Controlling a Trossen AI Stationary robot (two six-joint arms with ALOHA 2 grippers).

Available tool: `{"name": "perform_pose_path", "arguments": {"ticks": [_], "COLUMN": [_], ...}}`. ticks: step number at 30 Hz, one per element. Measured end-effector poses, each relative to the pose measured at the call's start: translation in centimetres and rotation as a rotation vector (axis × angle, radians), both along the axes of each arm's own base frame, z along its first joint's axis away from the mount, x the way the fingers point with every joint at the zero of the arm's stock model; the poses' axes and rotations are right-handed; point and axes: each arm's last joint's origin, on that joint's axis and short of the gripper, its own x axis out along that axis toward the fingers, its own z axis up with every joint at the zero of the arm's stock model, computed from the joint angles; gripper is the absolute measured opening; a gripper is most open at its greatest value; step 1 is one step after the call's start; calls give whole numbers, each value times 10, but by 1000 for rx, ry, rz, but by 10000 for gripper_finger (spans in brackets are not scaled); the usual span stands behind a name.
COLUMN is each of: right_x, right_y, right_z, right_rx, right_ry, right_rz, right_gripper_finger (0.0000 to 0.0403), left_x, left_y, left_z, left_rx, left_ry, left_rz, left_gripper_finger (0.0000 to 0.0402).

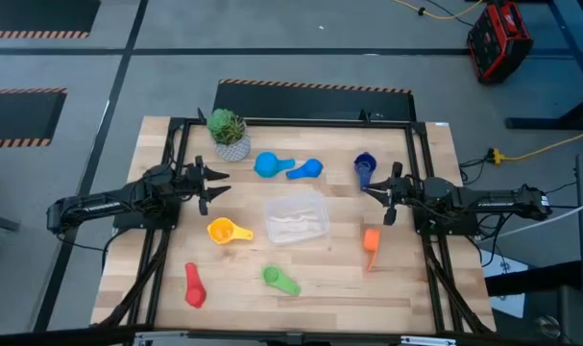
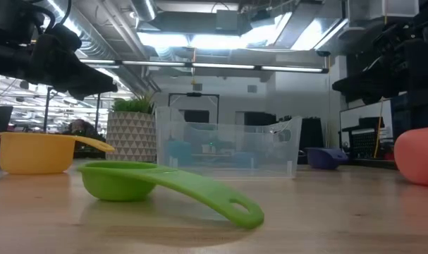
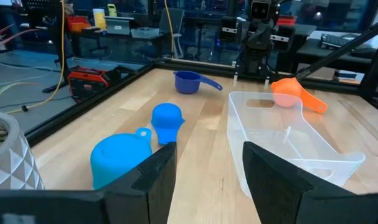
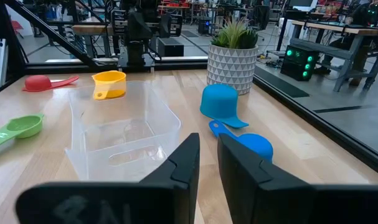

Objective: Nest measuring cups in basket
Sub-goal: Prepare the light blue measuring cup

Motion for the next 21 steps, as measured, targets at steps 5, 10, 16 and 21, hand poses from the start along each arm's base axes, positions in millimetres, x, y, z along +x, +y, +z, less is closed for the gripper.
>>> {"name": "perform_pose_path", "arguments": {"ticks": [5, 10, 16, 21], "right_x": [0, 0, 0, 0], "right_y": [0, 0, 0, 0], "right_z": [0, 0, 0, 0], "right_rx": [0, 0, 0, 0], "right_ry": [0, 0, 0, 0], "right_rz": [0, 0, 0, 0], "right_gripper_finger": [63, 63, 63, 63], "left_x": [0, 0, -4, -10], "left_y": [0, 0, 0, -1], "left_z": [7, 17, 36, 58], "left_rx": [37, 78, 133, 165], "left_ry": [-61, -164, -359, -483], "left_rz": [-3, -1, 53, 67], "left_gripper_finger": [176, 176, 176, 176]}}
